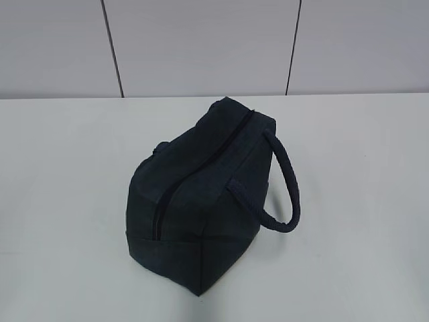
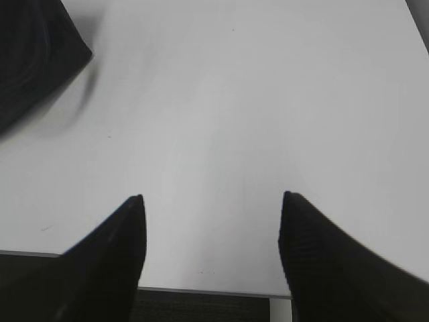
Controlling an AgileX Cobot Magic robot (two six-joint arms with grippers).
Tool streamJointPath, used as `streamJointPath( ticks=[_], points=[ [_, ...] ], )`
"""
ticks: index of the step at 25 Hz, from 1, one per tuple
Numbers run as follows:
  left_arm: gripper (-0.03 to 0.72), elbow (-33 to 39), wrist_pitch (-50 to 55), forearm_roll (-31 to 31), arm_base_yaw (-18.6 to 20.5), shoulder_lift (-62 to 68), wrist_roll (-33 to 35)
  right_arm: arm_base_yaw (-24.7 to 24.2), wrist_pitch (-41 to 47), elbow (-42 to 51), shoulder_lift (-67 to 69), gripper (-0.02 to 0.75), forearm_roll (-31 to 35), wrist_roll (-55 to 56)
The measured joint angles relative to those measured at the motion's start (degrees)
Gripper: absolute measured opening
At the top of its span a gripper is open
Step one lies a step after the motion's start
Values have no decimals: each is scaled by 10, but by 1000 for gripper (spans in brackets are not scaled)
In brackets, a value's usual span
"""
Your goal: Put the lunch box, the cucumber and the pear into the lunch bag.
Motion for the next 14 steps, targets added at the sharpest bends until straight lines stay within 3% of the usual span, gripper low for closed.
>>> streamJointPath(
  ticks=[14],
  points=[
    [276, 0, 0, 0, 1, 0, 0, 0, -1, 0, 0, 484, 0, 0]
  ],
)
